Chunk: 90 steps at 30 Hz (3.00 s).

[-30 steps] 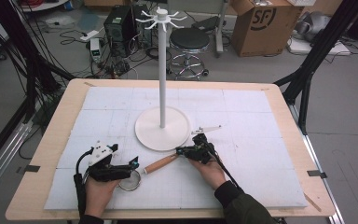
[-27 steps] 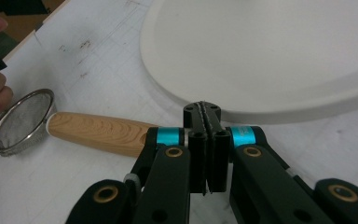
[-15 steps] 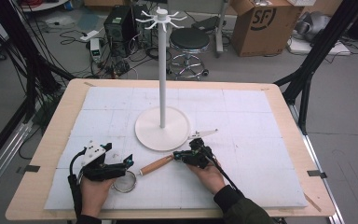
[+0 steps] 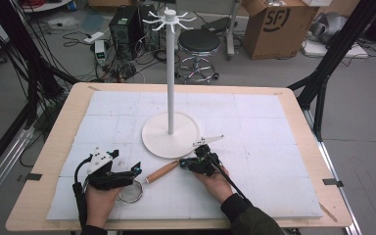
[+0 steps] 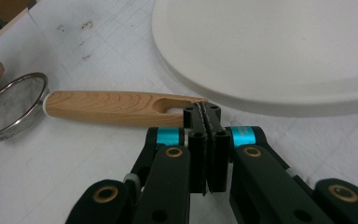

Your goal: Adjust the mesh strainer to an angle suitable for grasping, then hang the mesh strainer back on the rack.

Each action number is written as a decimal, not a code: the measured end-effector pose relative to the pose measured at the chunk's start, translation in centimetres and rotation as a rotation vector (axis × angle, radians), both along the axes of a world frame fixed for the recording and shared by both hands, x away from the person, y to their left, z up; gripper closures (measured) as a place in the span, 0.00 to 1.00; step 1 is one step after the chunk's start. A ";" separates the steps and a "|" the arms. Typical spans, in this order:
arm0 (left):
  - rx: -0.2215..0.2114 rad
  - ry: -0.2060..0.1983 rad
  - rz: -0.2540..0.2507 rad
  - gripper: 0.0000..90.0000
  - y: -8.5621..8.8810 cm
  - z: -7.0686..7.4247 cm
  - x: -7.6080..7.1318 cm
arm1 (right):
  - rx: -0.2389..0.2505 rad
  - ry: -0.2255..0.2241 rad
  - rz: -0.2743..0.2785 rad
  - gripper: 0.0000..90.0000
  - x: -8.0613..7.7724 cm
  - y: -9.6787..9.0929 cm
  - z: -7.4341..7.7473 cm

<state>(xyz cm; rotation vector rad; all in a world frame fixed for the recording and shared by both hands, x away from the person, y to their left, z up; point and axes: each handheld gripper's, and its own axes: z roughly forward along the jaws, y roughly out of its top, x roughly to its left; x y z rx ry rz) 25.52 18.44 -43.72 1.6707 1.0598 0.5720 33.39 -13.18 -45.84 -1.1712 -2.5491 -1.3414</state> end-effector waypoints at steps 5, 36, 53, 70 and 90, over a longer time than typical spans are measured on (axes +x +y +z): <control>0.001 0.001 -0.002 0.09 0.1 0.0 0.0 | -0.005 -0.016 0.009 0.99 0.1 0.7 0.1; -0.002 -0.014 -0.025 0.09 0.0 0.0 0.0 | 0.108 -0.171 -0.140 0.25 -6.1 -13.3 2.7; 0.047 -0.042 -0.129 0.17 -1.9 1.8 -0.6 | 0.141 -0.229 -0.216 0.25 -5.8 -15.7 3.2; 0.044 0.095 -0.267 0.25 -3.3 1.7 0.4 | 0.127 -0.311 -0.222 0.18 -6.4 -15.9 3.7; 0.231 0.282 -0.374 0.37 -5.9 0.4 1.6 | 0.128 -0.309 -0.219 0.18 -6.5 -15.7 3.6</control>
